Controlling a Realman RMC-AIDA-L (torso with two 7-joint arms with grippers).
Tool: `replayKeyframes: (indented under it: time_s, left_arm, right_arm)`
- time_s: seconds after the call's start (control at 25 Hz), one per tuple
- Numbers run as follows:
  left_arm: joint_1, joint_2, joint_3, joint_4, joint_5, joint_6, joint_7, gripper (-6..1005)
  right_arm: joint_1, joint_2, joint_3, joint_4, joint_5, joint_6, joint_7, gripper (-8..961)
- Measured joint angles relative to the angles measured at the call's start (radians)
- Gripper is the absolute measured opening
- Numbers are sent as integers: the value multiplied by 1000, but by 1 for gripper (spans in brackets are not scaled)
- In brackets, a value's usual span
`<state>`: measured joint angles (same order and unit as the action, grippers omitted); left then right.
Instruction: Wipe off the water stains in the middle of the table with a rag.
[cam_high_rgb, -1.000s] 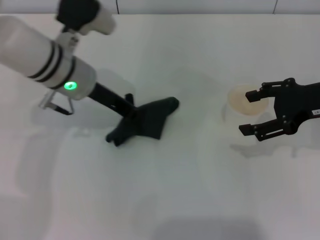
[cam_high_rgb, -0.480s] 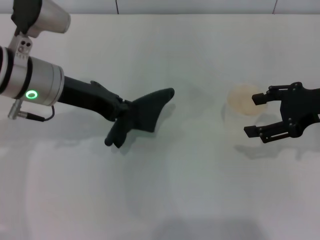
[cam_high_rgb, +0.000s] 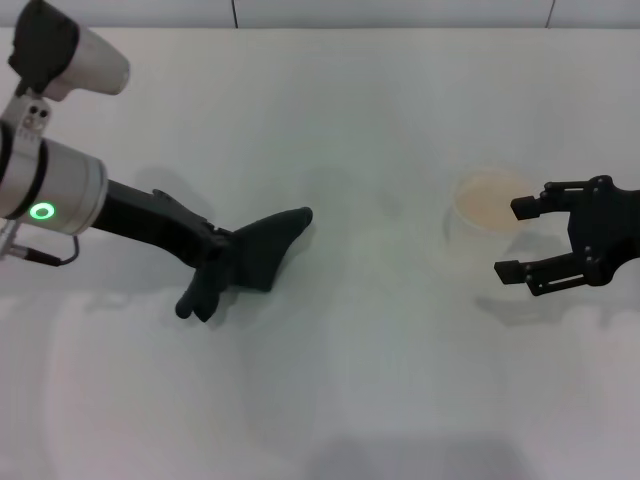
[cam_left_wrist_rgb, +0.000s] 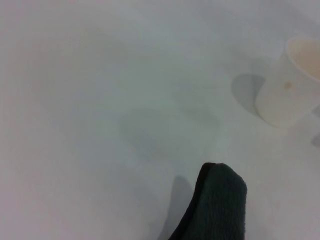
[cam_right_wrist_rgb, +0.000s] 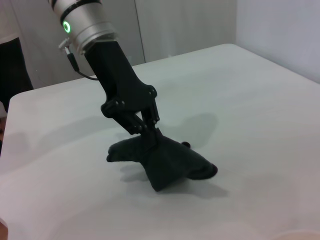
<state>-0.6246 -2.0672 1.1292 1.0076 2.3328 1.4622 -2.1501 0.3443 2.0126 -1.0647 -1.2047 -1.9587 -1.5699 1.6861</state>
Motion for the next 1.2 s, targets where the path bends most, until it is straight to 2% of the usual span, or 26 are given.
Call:
replayKeyframes:
  time_s: [0.2, 0.32, 0.44, 0.56, 0.72, 0.88, 1.08, 1.2]
  left_arm:
    - [74, -7, -1, 92, -11, 1, 17, 141]
    - [104, -7, -18, 103, -31, 0, 46, 144]
    - [149, -4, -78, 105, -84, 7, 136, 273]
    - [197, 7, -121, 100, -172, 17, 235, 402]
    - [253, 26, -189, 85, -281, 54, 362, 508]
    - [269, 44, -249, 55, -342, 142, 438, 614]
    - [268, 62, -328, -8, -364, 276, 545, 833]
    - [271, 72, -377, -27, -369, 331, 574, 843]
  right_arm:
    - [-8, -1, 1, 11, 14, 3, -1, 869]
    - [-14, -2, 4, 12, 25, 3, -8, 869]
    - [-15, -3, 12, 18, 26, 0, -20, 869]
    - [-16, -3, 18, 24, 33, -4, -40, 869]
    - [-16, -4, 29, 35, 38, -8, -64, 869]
    - [-13, -5, 38, 48, 40, -10, -76, 869]
    - [-6, -5, 39, 71, 82, -23, -105, 869]
    - [-8, -6, 39, 73, 117, -44, -122, 869]
